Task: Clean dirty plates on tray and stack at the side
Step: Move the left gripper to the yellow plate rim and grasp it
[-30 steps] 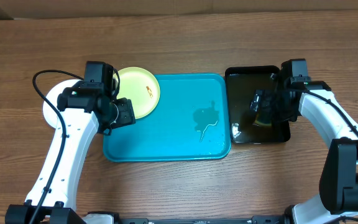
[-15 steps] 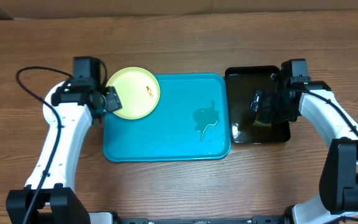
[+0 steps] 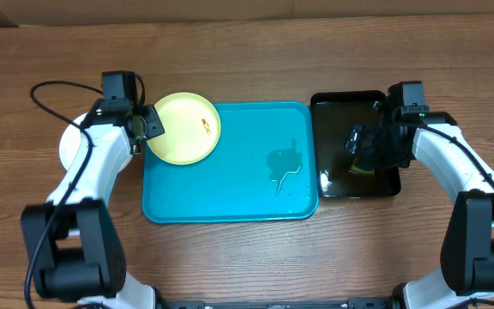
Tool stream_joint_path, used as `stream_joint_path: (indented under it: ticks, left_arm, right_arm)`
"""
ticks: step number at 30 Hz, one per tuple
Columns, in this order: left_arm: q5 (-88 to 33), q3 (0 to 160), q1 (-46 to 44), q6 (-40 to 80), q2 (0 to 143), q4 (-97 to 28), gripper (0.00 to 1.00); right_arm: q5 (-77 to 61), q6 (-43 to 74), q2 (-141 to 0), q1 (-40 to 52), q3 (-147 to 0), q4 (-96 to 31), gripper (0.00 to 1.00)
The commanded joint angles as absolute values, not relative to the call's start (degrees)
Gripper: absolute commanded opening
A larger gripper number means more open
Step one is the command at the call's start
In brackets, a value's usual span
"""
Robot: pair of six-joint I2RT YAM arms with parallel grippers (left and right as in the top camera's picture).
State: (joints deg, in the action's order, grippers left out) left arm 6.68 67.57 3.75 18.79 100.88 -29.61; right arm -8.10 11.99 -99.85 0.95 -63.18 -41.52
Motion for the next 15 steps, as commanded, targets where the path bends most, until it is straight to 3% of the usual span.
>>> stream_joint_path:
  ticks: [1,6,15]
  left_arm:
    - [6.35,67.44,3.36,16.62,103.53,-26.89,0.57]
    - [3.90,67.44,3.25,16.23,105.19,-25.87,0.43]
    - [2.94,67.44,3.18,16.23,106.45,-26.06,0.37]
  right_arm:
    - [-7.70,12.23,-100.05,0.95,-62.96,-41.17,1.00]
    - [-7.73,12.23,-100.05,0.95,-62.96,-41.17,1.00]
    - [-7.70,12.23,-100.05,0.95,-62.96,-41.17,1.00]
